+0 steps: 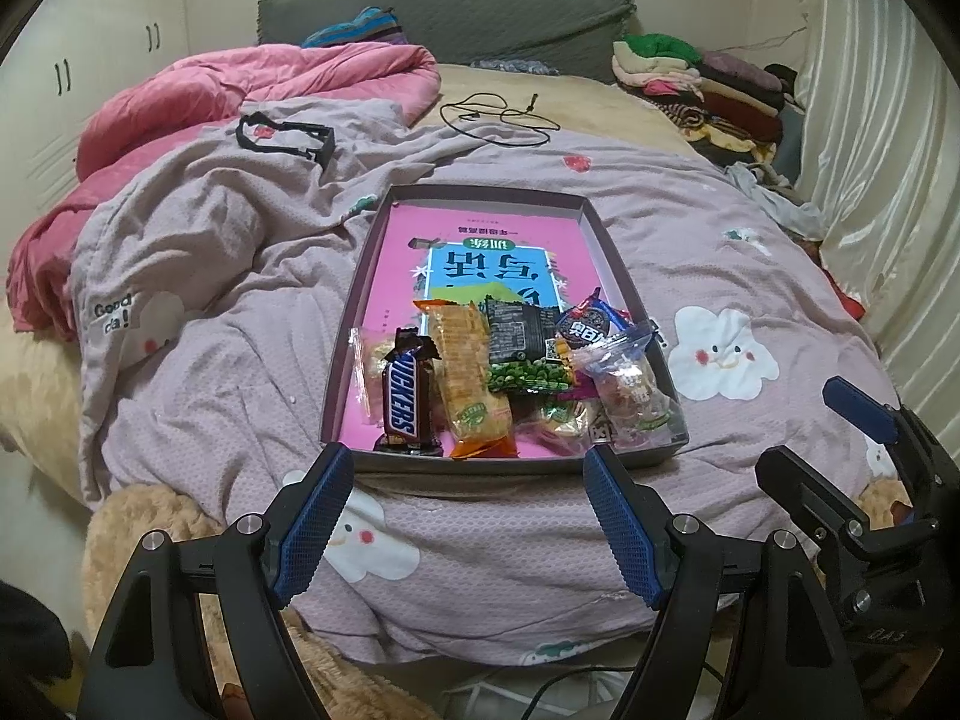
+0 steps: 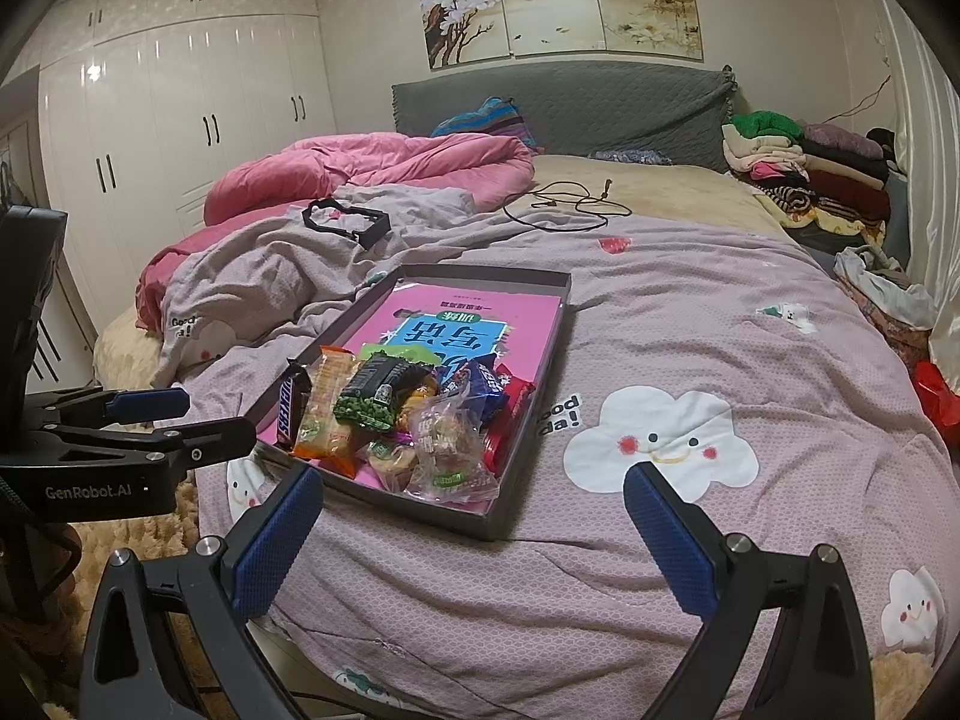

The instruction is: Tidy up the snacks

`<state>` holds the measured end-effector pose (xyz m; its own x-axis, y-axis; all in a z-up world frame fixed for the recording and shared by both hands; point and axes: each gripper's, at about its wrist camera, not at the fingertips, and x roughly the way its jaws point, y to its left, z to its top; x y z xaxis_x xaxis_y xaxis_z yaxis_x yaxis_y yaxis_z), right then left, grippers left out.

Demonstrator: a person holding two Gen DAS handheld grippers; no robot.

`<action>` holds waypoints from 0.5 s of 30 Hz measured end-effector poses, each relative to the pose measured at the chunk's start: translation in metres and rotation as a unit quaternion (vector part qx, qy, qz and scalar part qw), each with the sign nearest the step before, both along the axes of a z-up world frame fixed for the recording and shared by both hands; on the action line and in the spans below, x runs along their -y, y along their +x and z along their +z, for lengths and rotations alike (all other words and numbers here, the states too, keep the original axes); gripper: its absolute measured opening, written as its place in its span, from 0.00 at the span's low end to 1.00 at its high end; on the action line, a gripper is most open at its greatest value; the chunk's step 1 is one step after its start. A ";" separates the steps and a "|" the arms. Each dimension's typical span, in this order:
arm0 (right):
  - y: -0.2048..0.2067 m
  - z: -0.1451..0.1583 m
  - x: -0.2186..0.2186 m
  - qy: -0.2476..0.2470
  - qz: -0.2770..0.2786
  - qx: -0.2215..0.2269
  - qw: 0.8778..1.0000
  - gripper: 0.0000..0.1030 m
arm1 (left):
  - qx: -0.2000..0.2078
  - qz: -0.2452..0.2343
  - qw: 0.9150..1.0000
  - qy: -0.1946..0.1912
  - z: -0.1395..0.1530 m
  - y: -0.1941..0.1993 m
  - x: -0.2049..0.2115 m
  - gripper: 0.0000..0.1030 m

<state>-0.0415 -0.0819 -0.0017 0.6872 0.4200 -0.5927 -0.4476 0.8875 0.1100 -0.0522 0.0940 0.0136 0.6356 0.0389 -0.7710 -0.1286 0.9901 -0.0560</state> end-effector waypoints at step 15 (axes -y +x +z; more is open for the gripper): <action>0.001 -0.001 0.003 0.001 -0.004 -0.001 1.000 0.98 | 0.001 0.001 1.000 0.002 0.000 -0.001 -0.001 0.78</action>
<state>-0.0402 -0.0851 -0.0029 0.6897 0.4158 -0.5928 -0.4396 0.8910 0.1135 -0.0528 0.0953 0.0137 0.6375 0.0434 -0.7692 -0.1302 0.9901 -0.0520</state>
